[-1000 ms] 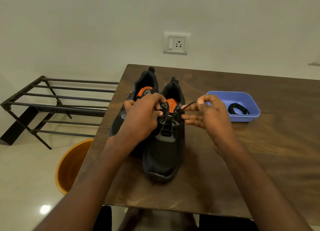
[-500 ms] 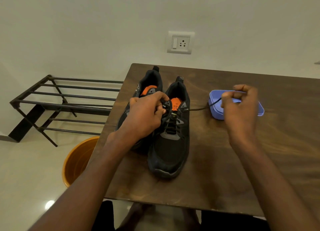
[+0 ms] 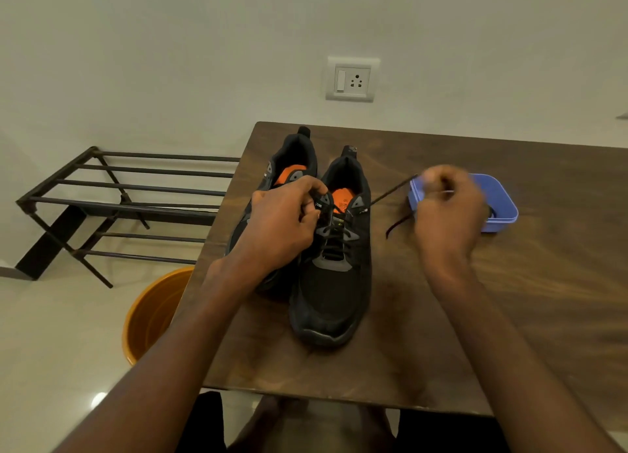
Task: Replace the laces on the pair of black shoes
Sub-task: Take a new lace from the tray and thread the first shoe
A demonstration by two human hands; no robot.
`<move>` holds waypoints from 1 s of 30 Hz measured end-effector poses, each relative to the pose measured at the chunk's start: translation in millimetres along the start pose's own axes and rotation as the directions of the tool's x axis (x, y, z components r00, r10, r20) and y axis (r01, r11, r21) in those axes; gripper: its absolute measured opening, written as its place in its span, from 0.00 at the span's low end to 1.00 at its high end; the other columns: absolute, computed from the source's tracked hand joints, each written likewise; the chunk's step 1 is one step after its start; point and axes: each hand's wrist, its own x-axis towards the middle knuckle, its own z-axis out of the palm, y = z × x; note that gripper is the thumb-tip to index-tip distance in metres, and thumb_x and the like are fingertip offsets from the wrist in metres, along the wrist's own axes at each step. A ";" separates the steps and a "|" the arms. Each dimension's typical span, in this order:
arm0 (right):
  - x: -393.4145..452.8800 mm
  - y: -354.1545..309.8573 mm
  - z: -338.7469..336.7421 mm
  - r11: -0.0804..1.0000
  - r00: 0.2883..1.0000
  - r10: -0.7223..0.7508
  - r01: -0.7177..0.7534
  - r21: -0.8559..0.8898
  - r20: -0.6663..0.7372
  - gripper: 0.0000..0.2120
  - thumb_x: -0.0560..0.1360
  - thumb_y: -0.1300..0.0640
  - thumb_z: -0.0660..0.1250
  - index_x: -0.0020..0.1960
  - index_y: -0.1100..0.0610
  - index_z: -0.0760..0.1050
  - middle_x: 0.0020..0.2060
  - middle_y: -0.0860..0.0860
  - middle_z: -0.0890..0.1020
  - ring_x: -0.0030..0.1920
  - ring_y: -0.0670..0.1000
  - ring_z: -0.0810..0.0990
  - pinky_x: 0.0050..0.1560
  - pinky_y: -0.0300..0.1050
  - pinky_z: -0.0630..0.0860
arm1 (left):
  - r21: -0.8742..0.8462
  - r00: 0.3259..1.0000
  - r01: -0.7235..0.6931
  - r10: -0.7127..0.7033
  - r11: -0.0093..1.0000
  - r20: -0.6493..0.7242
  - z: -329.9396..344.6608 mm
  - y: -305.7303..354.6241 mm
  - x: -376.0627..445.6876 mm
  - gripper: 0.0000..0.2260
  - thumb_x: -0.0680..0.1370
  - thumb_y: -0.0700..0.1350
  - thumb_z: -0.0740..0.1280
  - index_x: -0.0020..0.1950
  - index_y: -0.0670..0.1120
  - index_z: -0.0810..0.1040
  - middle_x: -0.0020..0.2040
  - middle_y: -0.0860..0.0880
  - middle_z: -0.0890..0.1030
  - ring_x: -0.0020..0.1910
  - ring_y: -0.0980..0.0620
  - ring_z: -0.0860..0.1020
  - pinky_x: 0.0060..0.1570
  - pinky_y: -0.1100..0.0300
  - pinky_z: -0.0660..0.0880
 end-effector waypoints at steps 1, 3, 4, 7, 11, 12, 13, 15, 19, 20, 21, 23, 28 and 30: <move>5.2 0.3 -6.5 1.000 0.989 -0.009 0.013 0.026 -0.150 0.08 0.80 0.64 0.64 0.50 0.51 0.77 0.46 0.43 0.80 0.47 0.41 0.78 0.48 0.33 0.72 | -0.006 1.000 -0.002 0.002 1.000 -0.002 -0.7 -1.1 0.0 0.15 0.80 0.41 0.69 0.63 0.56 0.76 0.41 0.56 0.79 0.44 0.60 0.78 0.68 0.42 0.69; 8.2 5.7 -16.7 0.986 0.966 -0.128 0.099 -0.135 -0.226 0.08 0.78 0.62 0.67 0.55 0.53 0.76 0.52 0.47 0.79 0.56 0.51 0.76 0.56 0.43 0.71 | -0.020 1.000 -0.011 0.011 1.000 -0.001 -0.2 -2.0 0.2 0.15 0.80 0.42 0.70 0.63 0.57 0.75 0.41 0.56 0.79 0.43 0.60 0.78 0.65 0.41 0.73; 5.7 7.8 -17.8 0.963 0.970 -0.185 0.146 -0.227 -0.159 0.12 0.77 0.61 0.68 0.59 0.54 0.76 0.56 0.49 0.78 0.59 0.54 0.75 0.59 0.48 0.70 | -0.023 1.000 -0.015 0.015 1.000 -0.001 0.2 -1.8 0.6 0.15 0.80 0.42 0.70 0.63 0.57 0.75 0.40 0.56 0.79 0.43 0.60 0.78 0.65 0.41 0.73; -7.3 6.9 -5.1 0.898 0.953 -0.242 0.292 -0.328 0.184 0.12 0.78 0.53 0.72 0.60 0.48 0.77 0.61 0.48 0.77 0.64 0.52 0.73 0.63 0.57 0.71 | -0.018 1.000 -0.025 0.024 1.000 -0.004 2.8 -1.8 1.3 0.15 0.79 0.43 0.70 0.62 0.58 0.75 0.40 0.56 0.79 0.42 0.60 0.78 0.65 0.40 0.73; -18.9 9.9 15.7 0.931 0.866 -0.126 0.271 -0.243 0.485 0.06 0.77 0.45 0.73 0.50 0.46 0.81 0.47 0.42 0.82 0.52 0.45 0.80 0.57 0.58 0.79 | -0.025 0.999 -0.043 0.042 0.999 -0.012 4.5 -5.7 0.9 0.15 0.79 0.44 0.71 0.62 0.58 0.76 0.41 0.57 0.79 0.42 0.61 0.78 0.62 0.40 0.76; -19.0 13.3 17.2 0.944 0.856 -0.110 0.250 -0.218 0.505 0.04 0.77 0.48 0.73 0.50 0.47 0.81 0.44 0.42 0.83 0.48 0.43 0.81 0.54 0.55 0.81 | -0.027 0.999 -0.043 0.042 0.999 -0.011 4.6 -6.2 1.0 0.15 0.79 0.44 0.71 0.63 0.58 0.76 0.41 0.57 0.79 0.42 0.61 0.78 0.61 0.40 0.76; -17.9 16.3 16.9 0.953 0.851 -0.103 0.232 -0.194 0.515 0.01 0.78 0.52 0.73 0.49 0.47 0.82 0.41 0.42 0.83 0.45 0.41 0.81 0.52 0.51 0.81 | -0.028 0.999 -0.041 0.041 0.999 -0.008 4.6 -6.6 1.3 0.15 0.79 0.44 0.71 0.63 0.58 0.76 0.41 0.57 0.79 0.42 0.60 0.78 0.61 0.40 0.76; -13.6 18.6 14.1 0.959 0.873 -0.112 0.221 -0.180 0.475 0.06 0.79 0.57 0.72 0.46 0.48 0.81 0.40 0.41 0.82 0.43 0.40 0.80 0.45 0.42 0.80 | -0.015 0.999 -0.038 0.038 0.999 0.001 3.9 -6.1 1.7 0.16 0.79 0.43 0.70 0.64 0.57 0.76 0.41 0.57 0.78 0.42 0.60 0.78 0.62 0.39 0.75; -10.0 20.0 14.5 0.966 0.916 -0.168 0.226 -0.122 0.365 0.07 0.80 0.60 0.70 0.49 0.48 0.80 0.41 0.42 0.81 0.44 0.41 0.79 0.45 0.40 0.77 | 0.054 0.997 -0.055 0.052 0.997 0.054 2.6 -1.8 0.2 0.24 0.80 0.40 0.67 0.73 0.58 0.71 0.41 0.56 0.77 0.44 0.59 0.76 0.70 0.42 0.65; -10.7 20.6 15.7 0.963 0.899 -0.185 0.246 -0.107 0.398 0.08 0.81 0.61 0.69 0.55 0.49 0.80 0.42 0.43 0.80 0.44 0.42 0.79 0.46 0.41 0.78 | 0.069 0.996 -0.059 0.054 0.996 0.067 2.0 -0.6 -0.7 0.26 0.80 0.40 0.66 0.75 0.60 0.70 0.41 0.56 0.76 0.46 0.59 0.75 0.71 0.44 0.63; -11.8 20.9 16.6 0.956 0.870 -0.203 0.275 -0.101 0.449 0.12 0.81 0.61 0.68 0.62 0.49 0.79 0.42 0.45 0.80 0.45 0.44 0.79 0.46 0.43 0.79 | 0.080 0.995 -0.065 0.059 0.995 0.076 1.3 -0.6 -1.3 0.26 0.80 0.40 0.66 0.74 0.60 0.70 0.42 0.56 0.76 0.47 0.58 0.75 0.70 0.45 0.62; -11.8 23.9 17.9 0.934 0.794 -0.219 0.338 -0.113 0.567 0.21 0.82 0.62 0.65 0.72 0.45 0.73 0.47 0.47 0.78 0.49 0.47 0.79 0.51 0.46 0.79 | 0.083 0.994 -0.077 0.070 0.994 0.089 0.7 -2.1 -1.7 0.23 0.80 0.40 0.65 0.72 0.61 0.73 0.44 0.56 0.74 0.48 0.56 0.75 0.67 0.46 0.62; -11.4 30.0 24.6 0.854 0.654 -0.230 0.491 -0.174 0.720 0.25 0.83 0.62 0.62 0.76 0.43 0.67 0.57 0.54 0.77 0.56 0.53 0.77 0.58 0.57 0.79 | 0.128 0.986 -0.136 0.121 0.982 0.118 5.1 0.3 -3.9 0.21 0.81 0.42 0.65 0.71 0.60 0.72 0.49 0.59 0.75 0.52 0.58 0.74 0.62 0.51 0.59; -10.8 29.5 24.7 0.855 0.669 -0.246 0.490 -0.167 0.701 0.23 0.82 0.63 0.63 0.73 0.43 0.70 0.57 0.54 0.77 0.56 0.54 0.77 0.57 0.57 0.79 | 0.158 0.987 -0.137 0.122 0.978 0.101 5.2 0.4 -3.6 0.20 0.80 0.42 0.64 0.69 0.61 0.72 0.52 0.60 0.76 0.54 0.58 0.74 0.65 0.50 0.58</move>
